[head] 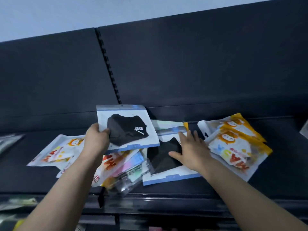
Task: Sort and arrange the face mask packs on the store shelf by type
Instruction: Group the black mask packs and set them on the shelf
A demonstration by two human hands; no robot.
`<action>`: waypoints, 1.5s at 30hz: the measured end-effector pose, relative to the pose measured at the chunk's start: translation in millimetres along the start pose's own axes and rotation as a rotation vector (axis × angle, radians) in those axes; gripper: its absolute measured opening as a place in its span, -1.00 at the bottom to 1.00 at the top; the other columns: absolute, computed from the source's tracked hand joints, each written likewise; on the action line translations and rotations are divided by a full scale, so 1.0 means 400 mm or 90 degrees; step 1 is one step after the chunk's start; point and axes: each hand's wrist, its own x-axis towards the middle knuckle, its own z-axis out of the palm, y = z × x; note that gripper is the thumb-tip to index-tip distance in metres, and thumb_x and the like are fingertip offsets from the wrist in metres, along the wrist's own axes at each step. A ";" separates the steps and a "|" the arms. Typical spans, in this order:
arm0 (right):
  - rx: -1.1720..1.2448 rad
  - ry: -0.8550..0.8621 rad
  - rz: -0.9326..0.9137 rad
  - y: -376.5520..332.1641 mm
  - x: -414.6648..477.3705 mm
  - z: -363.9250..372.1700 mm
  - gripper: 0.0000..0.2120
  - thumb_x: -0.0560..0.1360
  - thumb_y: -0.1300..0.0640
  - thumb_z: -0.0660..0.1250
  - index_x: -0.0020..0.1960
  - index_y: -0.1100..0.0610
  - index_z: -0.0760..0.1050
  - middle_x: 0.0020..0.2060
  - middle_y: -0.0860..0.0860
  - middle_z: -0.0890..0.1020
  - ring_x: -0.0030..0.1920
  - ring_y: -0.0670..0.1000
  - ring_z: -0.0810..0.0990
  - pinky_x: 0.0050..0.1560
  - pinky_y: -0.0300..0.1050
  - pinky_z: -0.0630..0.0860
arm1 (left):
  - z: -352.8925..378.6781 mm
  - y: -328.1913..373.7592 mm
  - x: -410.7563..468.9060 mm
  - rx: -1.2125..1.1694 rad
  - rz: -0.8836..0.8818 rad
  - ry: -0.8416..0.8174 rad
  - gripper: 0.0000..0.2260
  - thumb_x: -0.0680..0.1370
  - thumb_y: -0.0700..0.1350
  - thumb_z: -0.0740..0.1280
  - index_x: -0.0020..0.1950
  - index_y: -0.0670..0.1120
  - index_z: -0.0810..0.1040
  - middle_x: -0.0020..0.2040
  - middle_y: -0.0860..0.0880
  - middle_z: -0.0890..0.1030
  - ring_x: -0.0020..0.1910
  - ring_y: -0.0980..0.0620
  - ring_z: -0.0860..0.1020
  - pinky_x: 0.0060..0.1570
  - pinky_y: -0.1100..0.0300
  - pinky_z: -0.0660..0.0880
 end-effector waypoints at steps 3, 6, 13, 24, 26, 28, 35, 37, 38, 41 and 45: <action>-0.021 -0.041 0.059 -0.003 0.028 0.003 -0.12 0.41 -0.44 0.12 0.53 0.01 -0.06 0.47 0.16 0.19 0.47 0.22 0.14 0.43 0.17 0.16 | -0.021 -0.012 -0.008 0.020 0.004 -0.021 -0.83 0.57 -0.29 0.19 0.11 -0.20 0.51 -0.04 -0.16 0.60 -0.13 -0.13 0.55 -0.30 0.17 0.43; -0.014 -0.024 0.069 0.003 0.037 -0.003 -0.17 0.41 -0.41 0.17 0.49 0.03 0.06 0.30 0.08 0.45 0.31 0.13 0.39 0.36 0.14 0.26 | -0.013 -0.019 -0.010 0.024 0.003 -0.037 -0.86 0.57 -0.28 0.19 0.07 -0.19 0.51 -0.04 -0.17 0.62 -0.12 -0.14 0.57 -0.25 0.13 0.48; 0.132 0.119 0.064 0.013 0.005 -0.040 -0.20 0.38 -0.19 0.42 0.48 -0.02 0.11 0.28 0.08 0.35 0.25 0.11 0.43 0.20 0.01 0.41 | 0.032 0.005 -0.010 -0.007 0.018 -0.072 -0.81 0.59 -0.25 0.20 0.16 -0.14 0.50 0.02 -0.15 0.63 0.02 -0.20 0.59 0.09 -0.16 0.55; 0.372 0.417 0.054 -0.047 0.032 -0.163 -0.38 0.46 0.08 0.42 0.45 -0.01 0.27 0.26 0.06 0.34 0.06 0.02 0.46 0.06 -0.16 0.35 | -0.017 0.015 -0.001 -0.145 0.076 0.003 -0.60 0.60 -0.31 0.17 0.41 -0.02 0.34 0.16 0.03 0.53 0.04 0.07 0.53 -0.09 0.31 0.47; 0.345 0.431 0.020 -0.088 0.046 -0.167 -0.41 0.48 0.13 0.40 0.45 0.03 0.28 0.22 0.08 0.35 -0.08 0.00 0.43 -0.01 -0.18 0.33 | -0.062 0.006 0.004 -0.157 0.095 0.027 -0.55 0.60 -0.34 0.15 0.45 0.00 0.29 0.18 0.09 0.49 0.07 0.12 0.51 -0.13 0.39 0.42; 0.328 0.425 -0.001 -0.136 0.060 -0.159 -0.44 0.50 0.17 0.37 0.45 0.04 0.28 0.21 0.10 0.35 -0.09 0.05 0.46 -0.01 -0.17 0.32 | -0.121 -0.014 0.017 -0.156 0.101 0.056 -0.53 0.59 -0.34 0.14 0.46 0.02 0.29 0.18 0.11 0.50 0.11 0.11 0.51 -0.05 0.33 0.45; 0.191 0.473 -0.041 -0.367 0.097 -0.150 -0.42 0.51 0.29 0.28 0.47 -0.02 0.22 0.21 0.13 0.34 -0.21 0.09 0.43 -0.06 -0.03 0.40 | -0.361 -0.136 0.087 -0.144 0.070 0.174 -0.53 0.58 -0.33 0.16 0.44 0.03 0.32 0.16 0.11 0.52 0.08 0.11 0.52 0.02 0.25 0.41; 0.102 0.522 -0.045 -0.434 0.115 -0.162 -0.37 0.46 0.32 0.30 0.46 -0.02 0.23 0.19 0.18 0.35 -0.21 0.21 0.44 -0.04 0.07 0.41 | -0.440 -0.176 0.125 -0.129 0.067 0.202 -0.53 0.59 -0.31 0.16 0.45 0.03 0.31 0.17 0.11 0.50 0.10 0.11 0.50 0.02 0.24 0.40; 0.111 0.532 -0.025 -0.469 0.122 -0.168 -0.37 0.46 0.32 0.29 0.45 -0.02 0.24 0.20 0.19 0.35 -0.16 0.26 0.47 -0.01 0.11 0.42 | -0.479 -0.196 0.148 -0.128 0.068 0.211 -0.54 0.59 -0.31 0.16 0.45 0.04 0.31 0.17 0.10 0.50 0.11 0.10 0.51 0.02 0.23 0.41; 0.254 0.548 0.017 -0.591 0.144 -0.160 -0.45 0.53 0.25 0.24 0.46 -0.04 0.22 0.24 0.17 0.33 -0.01 0.25 0.51 0.07 0.12 0.45 | -0.586 -0.247 0.224 -0.130 0.064 0.217 -0.54 0.59 -0.29 0.16 0.44 0.06 0.30 0.16 0.06 0.53 0.07 0.07 0.53 0.03 0.17 0.45; 0.313 0.544 -0.125 -0.806 0.162 -0.066 -0.47 0.53 0.26 0.25 0.47 0.03 0.26 0.17 0.18 0.38 -0.13 0.13 0.47 0.00 -0.07 0.41 | -0.711 -0.321 0.334 -0.095 0.048 0.199 -0.53 0.57 -0.27 0.17 0.43 0.09 0.30 0.15 0.02 0.57 0.06 0.01 0.57 0.11 0.05 0.52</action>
